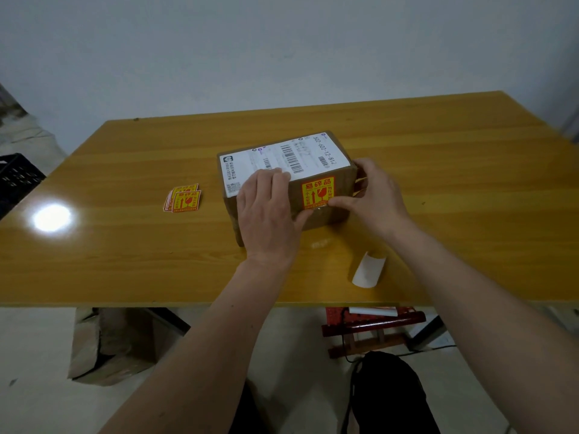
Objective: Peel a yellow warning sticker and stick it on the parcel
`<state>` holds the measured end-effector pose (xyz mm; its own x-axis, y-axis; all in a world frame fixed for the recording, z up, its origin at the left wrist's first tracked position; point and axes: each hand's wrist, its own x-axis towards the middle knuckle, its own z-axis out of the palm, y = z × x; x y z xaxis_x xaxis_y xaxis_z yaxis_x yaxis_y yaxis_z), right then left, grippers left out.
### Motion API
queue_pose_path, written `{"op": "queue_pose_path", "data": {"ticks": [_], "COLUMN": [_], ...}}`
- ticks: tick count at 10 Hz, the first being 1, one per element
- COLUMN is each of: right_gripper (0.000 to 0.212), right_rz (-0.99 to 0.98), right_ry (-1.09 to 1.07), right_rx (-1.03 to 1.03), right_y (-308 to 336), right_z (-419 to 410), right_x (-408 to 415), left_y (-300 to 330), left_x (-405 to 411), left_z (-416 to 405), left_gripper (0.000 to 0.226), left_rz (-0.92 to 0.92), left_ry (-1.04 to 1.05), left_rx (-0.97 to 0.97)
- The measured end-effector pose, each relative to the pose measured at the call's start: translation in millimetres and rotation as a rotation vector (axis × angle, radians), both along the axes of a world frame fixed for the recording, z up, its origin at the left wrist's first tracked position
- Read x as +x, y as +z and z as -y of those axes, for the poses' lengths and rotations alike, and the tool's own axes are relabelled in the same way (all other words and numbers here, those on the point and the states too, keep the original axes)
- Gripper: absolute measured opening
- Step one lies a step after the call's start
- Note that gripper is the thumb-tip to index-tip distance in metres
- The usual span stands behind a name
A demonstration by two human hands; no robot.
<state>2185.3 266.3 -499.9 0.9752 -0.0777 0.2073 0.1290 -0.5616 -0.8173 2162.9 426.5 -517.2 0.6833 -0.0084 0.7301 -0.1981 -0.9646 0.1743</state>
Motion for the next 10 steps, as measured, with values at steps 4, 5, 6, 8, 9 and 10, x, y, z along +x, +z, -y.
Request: {"op": "queue_pose_path", "data": {"ticks": [4, 5, 6, 8, 9, 10], "right_gripper": [0.049, 0.050, 0.061, 0.070, 0.063, 0.035], "right_rz": [0.103, 0.089, 0.066, -0.024, -0.086, -0.122], "right_ry": [0.014, 0.016, 0.026, 0.045, 0.039, 0.004], "right_rx": [-0.032, -0.021, -0.061, -0.261, -0.309, -0.421], "right_y": [5.0, 2.7, 3.3, 17.3, 30.4, 44.4], "right_z": [-9.6, -11.5, -15.4, -20.4, -14.7, -8.5], "right_x": [8.1, 10.1, 7.5, 3.7, -4.5, -18.9], "left_y": [3.8, 5.9, 9.7, 26.1, 40.6, 51.8], "left_x": [25.8, 29.5, 30.8, 26.3, 14.6, -3.4], "left_z": [-17.2, -21.5, -27.7, -41.8, -46.2, -48.8], "left_gripper": [0.044, 0.037, 0.033, 0.038, 0.048, 0.038], "left_rz": [0.035, 0.002, -0.049, -0.258, -0.355, -0.344], "left_ry": [-0.080, -0.126, -0.176, -0.249, -0.276, -0.236], "left_rx": [-0.228, -0.260, -0.270, -0.128, -0.022, 0.017]}}
